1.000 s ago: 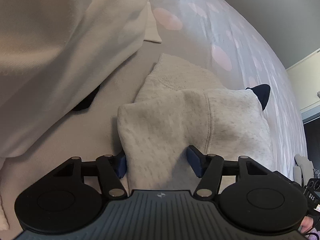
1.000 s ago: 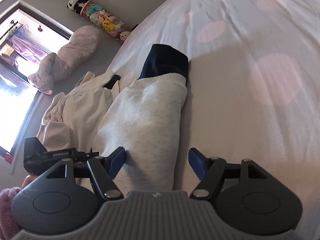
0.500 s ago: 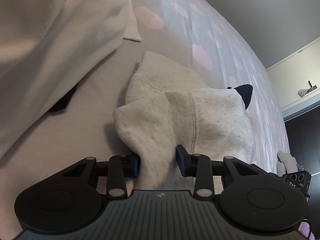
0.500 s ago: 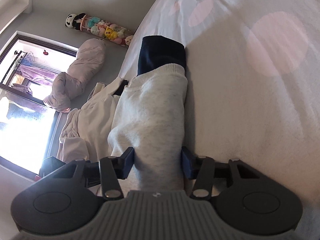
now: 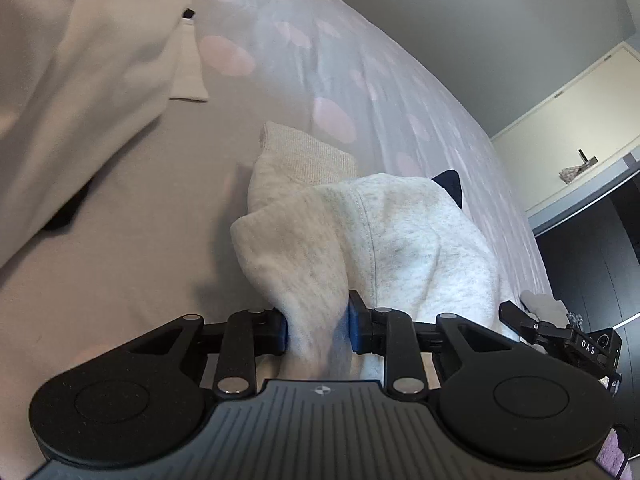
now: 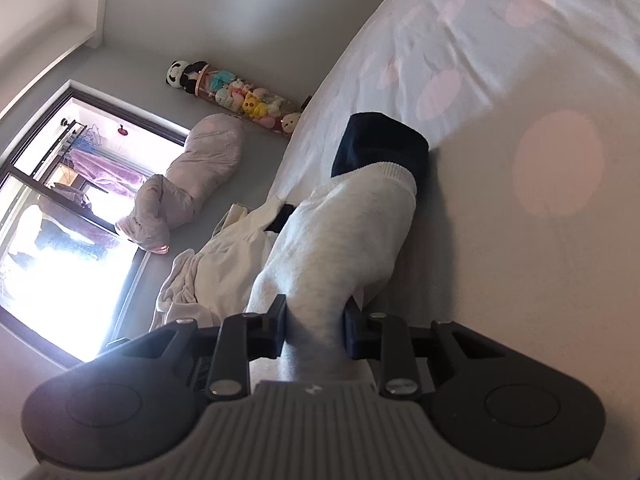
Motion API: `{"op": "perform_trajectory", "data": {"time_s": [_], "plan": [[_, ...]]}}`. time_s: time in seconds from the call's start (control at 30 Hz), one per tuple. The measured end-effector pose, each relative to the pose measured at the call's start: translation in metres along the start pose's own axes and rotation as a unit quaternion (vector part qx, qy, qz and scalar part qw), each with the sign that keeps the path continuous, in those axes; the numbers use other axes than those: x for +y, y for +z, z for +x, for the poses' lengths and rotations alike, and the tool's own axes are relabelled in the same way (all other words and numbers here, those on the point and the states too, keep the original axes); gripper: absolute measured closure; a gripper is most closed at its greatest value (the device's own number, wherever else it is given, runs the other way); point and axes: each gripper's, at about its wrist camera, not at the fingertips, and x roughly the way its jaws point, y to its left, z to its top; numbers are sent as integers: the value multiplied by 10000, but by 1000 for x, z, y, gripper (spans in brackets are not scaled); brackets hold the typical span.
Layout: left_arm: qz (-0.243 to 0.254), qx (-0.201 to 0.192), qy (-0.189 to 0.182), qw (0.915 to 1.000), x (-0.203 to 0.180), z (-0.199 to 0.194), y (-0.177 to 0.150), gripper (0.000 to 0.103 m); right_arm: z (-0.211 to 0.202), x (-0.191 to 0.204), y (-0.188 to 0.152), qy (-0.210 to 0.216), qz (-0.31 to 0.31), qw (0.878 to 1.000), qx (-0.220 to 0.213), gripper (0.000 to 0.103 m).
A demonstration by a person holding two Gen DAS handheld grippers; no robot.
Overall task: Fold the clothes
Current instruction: 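Lift the folded sweatshirt off the bed with both grippers, then carry the sweatshirt with both grippers toward the floral jeans stack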
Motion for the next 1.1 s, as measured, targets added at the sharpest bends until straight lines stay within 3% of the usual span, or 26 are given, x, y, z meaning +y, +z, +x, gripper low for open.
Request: {"op": "perform_trajectory", "data": {"time_s": [0.23,0.5,0.83,1.1], "plan": [[159,59,-433,9989,-34,12,-2,79,-49,15,14,-239,66,9992,-302,72],[374,-140,-959,9946,-101,11,-8,79,-122,40,43,-373,-200,9980,-465,72],[1059,-125,-1834,9772,-272,51,-10,80,-289,58,98,-813,-799,9888,-961,73],[1194,201,-2424,9626,-407,125,-54,80,-440,41,146,-1498,-879,9759,-1322,73]]}}
